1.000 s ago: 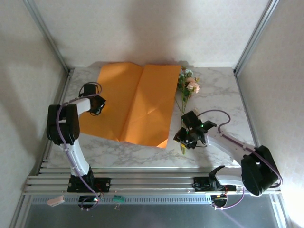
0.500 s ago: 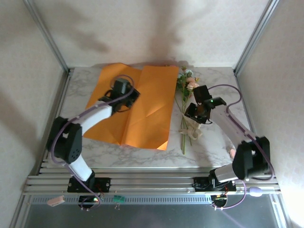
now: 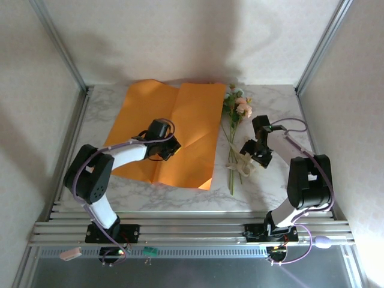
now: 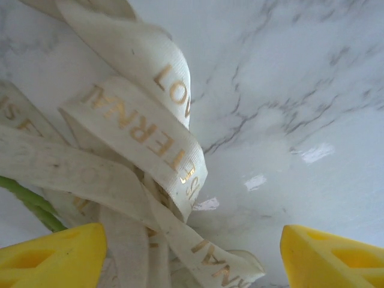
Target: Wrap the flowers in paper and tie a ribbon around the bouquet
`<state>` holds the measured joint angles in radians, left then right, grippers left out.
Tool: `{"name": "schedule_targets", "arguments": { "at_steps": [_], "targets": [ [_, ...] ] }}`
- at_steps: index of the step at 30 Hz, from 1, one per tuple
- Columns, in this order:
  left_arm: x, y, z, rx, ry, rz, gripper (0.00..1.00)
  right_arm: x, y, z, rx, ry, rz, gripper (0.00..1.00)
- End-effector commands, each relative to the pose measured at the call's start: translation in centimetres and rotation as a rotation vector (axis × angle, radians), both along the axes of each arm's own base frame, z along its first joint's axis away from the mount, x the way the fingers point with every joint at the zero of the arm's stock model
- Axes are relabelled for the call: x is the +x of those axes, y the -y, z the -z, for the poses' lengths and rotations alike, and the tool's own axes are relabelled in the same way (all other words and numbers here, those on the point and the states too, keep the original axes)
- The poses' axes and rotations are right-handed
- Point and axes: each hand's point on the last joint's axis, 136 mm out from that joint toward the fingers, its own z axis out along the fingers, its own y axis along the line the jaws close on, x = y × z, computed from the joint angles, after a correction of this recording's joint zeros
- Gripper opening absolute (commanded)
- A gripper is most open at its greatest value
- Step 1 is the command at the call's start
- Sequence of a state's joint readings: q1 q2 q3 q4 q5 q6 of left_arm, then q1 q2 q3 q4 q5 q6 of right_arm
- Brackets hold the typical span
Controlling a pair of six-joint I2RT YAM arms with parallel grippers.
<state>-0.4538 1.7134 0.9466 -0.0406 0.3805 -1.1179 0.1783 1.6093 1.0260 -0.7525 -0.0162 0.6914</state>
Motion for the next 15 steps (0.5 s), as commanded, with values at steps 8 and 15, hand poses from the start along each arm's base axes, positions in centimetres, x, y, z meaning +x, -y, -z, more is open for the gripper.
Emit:
{"name": "schedule_targets", "arguments": {
  "at_steps": [8, 15],
  "targets": [
    [-2.8, -5.2, 4.5, 0.103, -0.108, -0.032, 0.00, 1.1, -0.1, 2.9, 0.019, -0.046, 0.096, 0.26],
    [-3.6, -9.4, 5.7, 0.169, -0.125, -0.035, 0.00, 1.9, 5.1, 0.9, -0.170, -0.031, 0.087, 0.01]
  ]
}}
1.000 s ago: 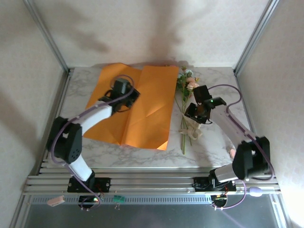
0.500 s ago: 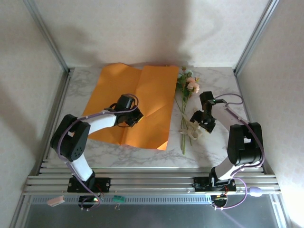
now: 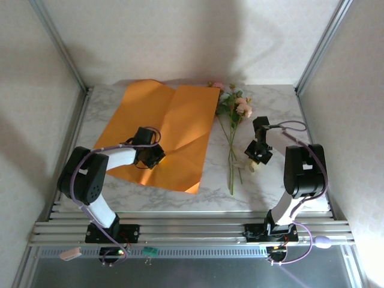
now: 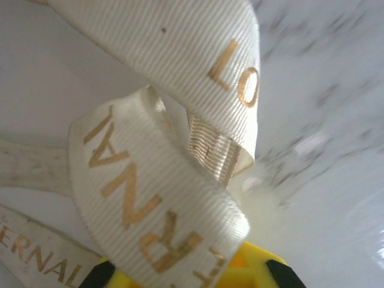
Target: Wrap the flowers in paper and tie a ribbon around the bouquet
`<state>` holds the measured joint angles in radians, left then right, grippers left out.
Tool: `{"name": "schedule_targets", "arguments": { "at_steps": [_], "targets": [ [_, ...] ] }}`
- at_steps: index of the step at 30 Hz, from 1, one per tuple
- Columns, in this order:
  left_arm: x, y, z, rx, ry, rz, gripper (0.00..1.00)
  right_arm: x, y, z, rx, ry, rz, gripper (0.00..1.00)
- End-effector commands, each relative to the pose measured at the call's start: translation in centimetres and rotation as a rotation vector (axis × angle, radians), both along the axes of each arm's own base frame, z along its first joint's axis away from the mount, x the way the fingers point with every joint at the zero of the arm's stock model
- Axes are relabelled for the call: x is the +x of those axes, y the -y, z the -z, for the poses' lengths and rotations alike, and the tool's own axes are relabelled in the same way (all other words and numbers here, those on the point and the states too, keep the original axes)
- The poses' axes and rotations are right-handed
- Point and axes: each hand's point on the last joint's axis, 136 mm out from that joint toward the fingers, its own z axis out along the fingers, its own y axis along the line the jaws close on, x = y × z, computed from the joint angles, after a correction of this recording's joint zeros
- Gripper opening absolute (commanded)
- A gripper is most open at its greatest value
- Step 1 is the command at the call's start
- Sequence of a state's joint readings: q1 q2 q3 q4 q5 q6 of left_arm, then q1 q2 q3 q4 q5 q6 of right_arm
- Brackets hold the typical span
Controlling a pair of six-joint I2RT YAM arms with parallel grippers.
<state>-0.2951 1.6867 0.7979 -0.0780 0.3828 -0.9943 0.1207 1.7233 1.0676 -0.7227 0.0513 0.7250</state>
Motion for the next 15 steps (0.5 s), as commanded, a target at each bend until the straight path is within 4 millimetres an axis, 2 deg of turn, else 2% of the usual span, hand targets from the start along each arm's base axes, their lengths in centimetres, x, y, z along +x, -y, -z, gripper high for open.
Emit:
{"name": "schedule_targets", "arguments": {
  "at_steps": [1, 4, 5, 7, 9, 11, 13, 15],
  "targets": [
    [-1.0, -1.2, 0.8, 0.034, -0.014, 0.049, 0.00, 0.3, 2.7, -1.3, -0.110, -0.006, -0.029, 0.07],
    [0.1, 0.0, -0.2, 0.016, 0.025, 0.102, 0.00, 1.1, 3.0, -2.4, -0.142, 0.028, -0.069, 0.46],
    [0.4, 0.3, -0.6, 0.018, 0.035, 0.112, 0.00, 1.4, 3.1, -3.4, -0.160, 0.060, -0.079, 0.55],
    [0.8, 0.7, -1.5, 0.027, 0.050, 0.121, 0.00, 2.2, 3.1, -6.1, -0.209, 0.145, -0.099, 0.67],
    [1.2, 1.2, -2.7, 0.033, 0.067, 0.122, 0.00, 2.9, 2.6, -8.5, -0.217, 0.230, -0.116, 0.69],
    [1.3, 1.7, -4.4, 0.039, 0.094, 0.115, 0.00, 3.6, 1.3, -10.3, -0.217, 0.296, -0.162, 0.66],
    [1.4, 1.6, -6.0, 0.056, 0.116, 0.091, 0.00, 4.4, -1.1, -11.0, -0.216, 0.336, -0.250, 0.63],
    [1.7, 1.1, -7.7, 0.068, 0.144, 0.058, 0.00, 5.2, -4.3, -10.9, -0.194, 0.360, -0.361, 0.53]
  ]
}}
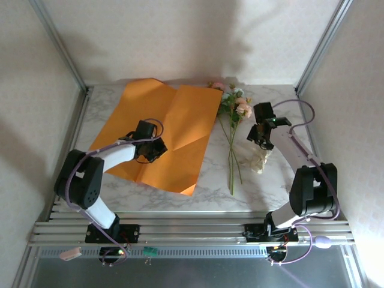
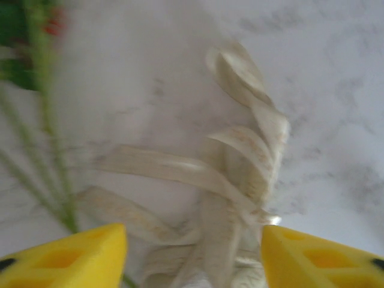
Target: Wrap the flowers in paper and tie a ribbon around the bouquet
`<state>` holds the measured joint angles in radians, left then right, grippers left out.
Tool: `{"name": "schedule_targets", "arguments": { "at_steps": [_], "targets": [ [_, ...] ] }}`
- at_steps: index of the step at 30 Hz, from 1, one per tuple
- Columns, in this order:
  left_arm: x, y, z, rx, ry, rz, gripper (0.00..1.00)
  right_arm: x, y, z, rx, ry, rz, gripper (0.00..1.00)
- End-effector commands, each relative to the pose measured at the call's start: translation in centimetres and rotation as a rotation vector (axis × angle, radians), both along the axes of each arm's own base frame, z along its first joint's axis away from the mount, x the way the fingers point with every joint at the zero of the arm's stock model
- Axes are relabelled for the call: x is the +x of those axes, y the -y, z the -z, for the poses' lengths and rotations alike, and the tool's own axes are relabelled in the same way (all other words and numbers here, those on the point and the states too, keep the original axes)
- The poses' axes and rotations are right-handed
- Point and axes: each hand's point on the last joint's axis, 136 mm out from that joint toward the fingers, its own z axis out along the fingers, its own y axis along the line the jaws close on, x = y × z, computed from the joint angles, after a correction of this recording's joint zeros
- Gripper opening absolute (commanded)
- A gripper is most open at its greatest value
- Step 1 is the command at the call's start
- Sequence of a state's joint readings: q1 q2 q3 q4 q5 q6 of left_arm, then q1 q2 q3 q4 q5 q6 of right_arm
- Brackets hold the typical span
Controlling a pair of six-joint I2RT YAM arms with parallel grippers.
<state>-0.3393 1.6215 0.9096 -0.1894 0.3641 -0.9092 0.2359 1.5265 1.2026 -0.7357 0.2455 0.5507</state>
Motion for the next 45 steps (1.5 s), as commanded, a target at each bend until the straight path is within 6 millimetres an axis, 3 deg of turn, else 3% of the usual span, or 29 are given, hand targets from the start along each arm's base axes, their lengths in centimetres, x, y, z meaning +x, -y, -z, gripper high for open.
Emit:
{"name": "schedule_targets", "arguments": {
  "at_steps": [1, 4, 10, 17, 25, 32, 36, 37, 40, 43, 45],
  "targets": [
    [0.7, -1.0, -4.0, 0.031, 0.067, -0.060, 0.00, 1.3, -4.7, 0.4, -0.025, 0.012, -0.186, 0.49],
    [1.5, -0.9, -5.0, -0.017, 0.088, -0.079, 0.01, 2.7, -8.6, 2.4, -0.035, -0.035, -0.299, 0.43],
    [2.1, -3.9, -2.0, -0.077, 0.015, -0.184, 0.00, 6.5, -11.8, 6.5, -0.023, -0.117, -0.328, 0.42],
    [2.0, -7.5, 0.6, -0.042, -0.042, -0.236, 0.00, 9.3, -12.3, 9.2, -0.092, -0.170, -0.329, 0.43],
    [1.3, -9.1, 3.6, 0.008, -0.109, -0.253, 0.00, 10.2, -12.3, 11.7, -0.125, -0.224, -0.326, 0.37],
    [1.2, -10.7, 5.5, 0.117, -0.156, -0.223, 0.00, 10.7, -11.9, 12.1, -0.153, -0.232, -0.315, 0.32],
    [0.9, -12.3, 6.2, 0.217, -0.178, -0.182, 0.00, 10.7, -11.3, 12.0, -0.172, -0.238, -0.308, 0.36],
    [0.9, -12.7, 6.3, 0.240, -0.182, -0.175, 0.00, 10.7, -11.3, 12.1, -0.168, -0.237, -0.313, 0.32],
    [1.4, -14.3, 5.5, 0.339, -0.168, -0.169, 0.00, 10.6, -11.1, 12.5, -0.168, -0.249, -0.320, 0.01],
    [3.2, -15.2, 2.2, 0.402, -0.087, -0.201, 0.00, 10.7, -10.9, 11.5, -0.175, -0.215, -0.316, 0.00],
    [4.7, -14.6, -0.3, 0.397, -0.029, -0.208, 0.00, 10.9, -10.7, 10.7, -0.174, -0.196, -0.306, 0.09]
  ]
}}
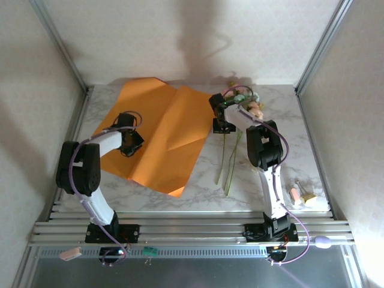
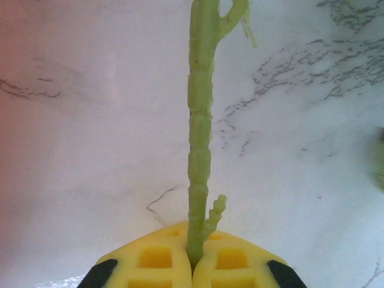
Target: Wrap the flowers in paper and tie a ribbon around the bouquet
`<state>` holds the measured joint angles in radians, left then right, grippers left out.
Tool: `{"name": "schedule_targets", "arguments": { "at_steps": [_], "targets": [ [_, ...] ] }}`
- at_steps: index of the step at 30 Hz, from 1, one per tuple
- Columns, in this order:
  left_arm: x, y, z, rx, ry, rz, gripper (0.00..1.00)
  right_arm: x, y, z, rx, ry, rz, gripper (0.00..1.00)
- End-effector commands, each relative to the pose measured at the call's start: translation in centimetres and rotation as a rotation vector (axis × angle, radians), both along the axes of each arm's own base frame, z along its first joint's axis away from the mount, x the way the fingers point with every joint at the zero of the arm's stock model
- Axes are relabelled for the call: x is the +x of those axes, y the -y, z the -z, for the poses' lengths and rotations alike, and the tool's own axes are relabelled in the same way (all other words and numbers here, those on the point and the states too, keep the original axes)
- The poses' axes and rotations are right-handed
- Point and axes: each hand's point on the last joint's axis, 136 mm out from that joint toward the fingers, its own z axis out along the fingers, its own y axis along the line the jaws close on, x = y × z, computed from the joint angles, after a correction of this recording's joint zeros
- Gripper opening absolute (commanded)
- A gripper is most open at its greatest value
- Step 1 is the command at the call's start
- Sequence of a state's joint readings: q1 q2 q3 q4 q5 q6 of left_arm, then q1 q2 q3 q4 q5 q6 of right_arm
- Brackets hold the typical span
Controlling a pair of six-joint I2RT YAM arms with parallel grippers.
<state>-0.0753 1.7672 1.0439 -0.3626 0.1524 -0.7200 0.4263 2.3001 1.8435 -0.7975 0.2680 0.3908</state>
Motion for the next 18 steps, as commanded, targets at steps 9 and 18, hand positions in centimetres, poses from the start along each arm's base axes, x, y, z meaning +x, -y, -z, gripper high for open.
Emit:
{"name": "schedule_targets", "arguments": {
  "at_steps": [9, 18],
  "targets": [
    [3.7, 3.2, -2.4, -0.092, 0.067, -0.007, 0.02, 0.4, -1.4, -5.8, 0.156, 0.118, 0.044, 0.62],
    [1.4, 4.0, 2.5, -0.117, -0.048, 0.041, 0.00, 2.0, -10.5, -5.7, 0.426, 0.094, 0.001, 0.58]
  ]
}}
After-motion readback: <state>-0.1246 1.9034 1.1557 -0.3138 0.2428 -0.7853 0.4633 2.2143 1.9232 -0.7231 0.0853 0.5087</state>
